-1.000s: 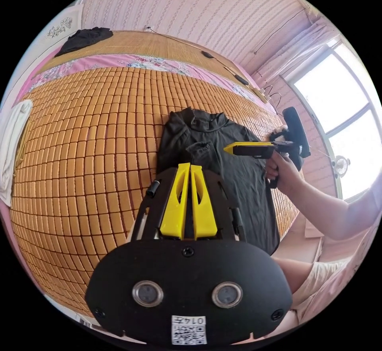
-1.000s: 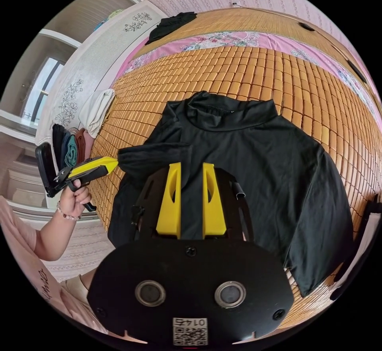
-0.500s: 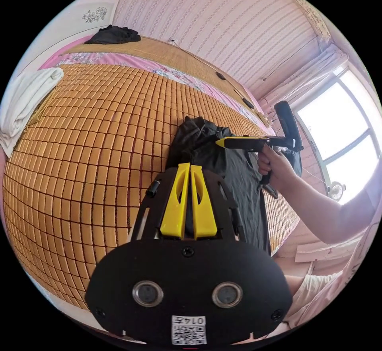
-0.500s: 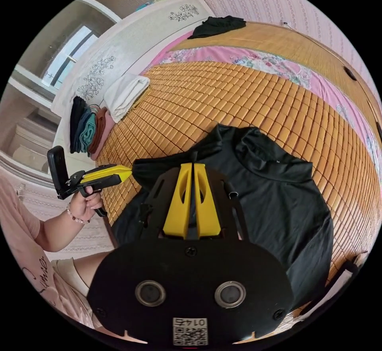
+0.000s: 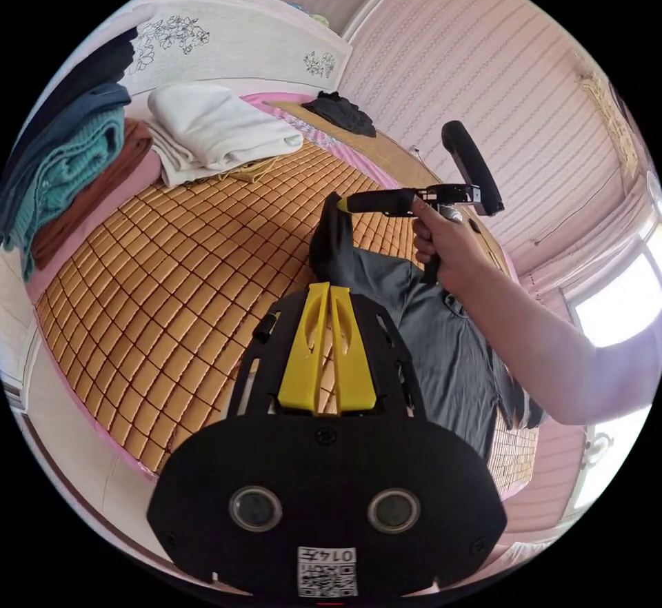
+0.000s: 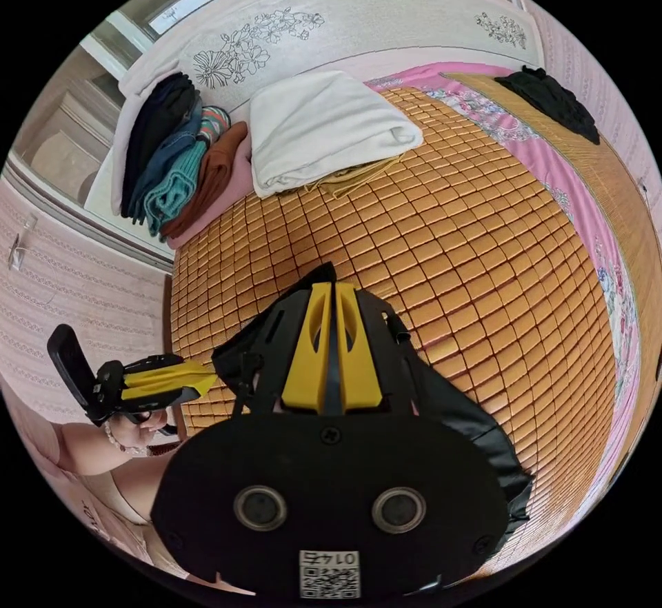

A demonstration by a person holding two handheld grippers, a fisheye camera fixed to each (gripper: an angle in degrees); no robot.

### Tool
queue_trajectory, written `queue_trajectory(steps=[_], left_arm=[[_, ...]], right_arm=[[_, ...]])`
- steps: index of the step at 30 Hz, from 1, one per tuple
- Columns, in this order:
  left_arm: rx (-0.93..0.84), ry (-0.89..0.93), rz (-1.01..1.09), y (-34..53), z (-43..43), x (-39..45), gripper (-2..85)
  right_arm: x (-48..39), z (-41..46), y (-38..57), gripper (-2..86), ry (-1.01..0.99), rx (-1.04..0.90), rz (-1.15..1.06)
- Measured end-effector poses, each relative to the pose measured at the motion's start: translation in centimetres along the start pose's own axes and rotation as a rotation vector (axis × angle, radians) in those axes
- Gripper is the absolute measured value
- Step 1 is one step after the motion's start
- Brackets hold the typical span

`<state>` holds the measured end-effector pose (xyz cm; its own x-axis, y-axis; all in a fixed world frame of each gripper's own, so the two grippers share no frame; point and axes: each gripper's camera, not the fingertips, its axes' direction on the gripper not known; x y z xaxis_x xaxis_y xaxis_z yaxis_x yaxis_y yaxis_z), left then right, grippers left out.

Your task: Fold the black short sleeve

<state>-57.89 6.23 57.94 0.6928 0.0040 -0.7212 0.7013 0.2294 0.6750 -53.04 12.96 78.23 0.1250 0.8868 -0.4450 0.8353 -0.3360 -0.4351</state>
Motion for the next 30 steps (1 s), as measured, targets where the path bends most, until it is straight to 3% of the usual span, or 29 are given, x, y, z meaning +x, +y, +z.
queue_trajectory(steps=[6,10,15,19,24,30], left_arm=[[-0.103,-0.042,-0.134,1.9,3.0,-4.2,-0.9],[-0.137,0.038,-0.266,2.9,3.0,-6.5,-0.6],[-0.125,0.019,-0.206,2.4,2.5,-5.9,4.9],[-0.158,0.108,-0.201,0.7,5.0,-5.0,8.5],[-0.207,-0.014,-0.165,0.2,7.0,-3.5,4.0],[-0.178,0.008,-0.118,-0.2,7.2,-0.9,-0.7]], right_arm=[[-1.3,3.2,-2.0,7.6,-0.011,-0.070,-0.033],[-1.1,1.2,-0.7,6.0,0.010,-0.009,0.000],[-2.7,3.3,0.6,7.6,-0.028,-0.082,-0.024],[-5.4,6.8,0.2,11.4,0.024,-0.138,-0.057],[-6.6,8.9,1.6,5.5,0.205,-0.121,-0.053],[-3.3,5.9,5.3,0.2,0.067,-0.018,0.076]])
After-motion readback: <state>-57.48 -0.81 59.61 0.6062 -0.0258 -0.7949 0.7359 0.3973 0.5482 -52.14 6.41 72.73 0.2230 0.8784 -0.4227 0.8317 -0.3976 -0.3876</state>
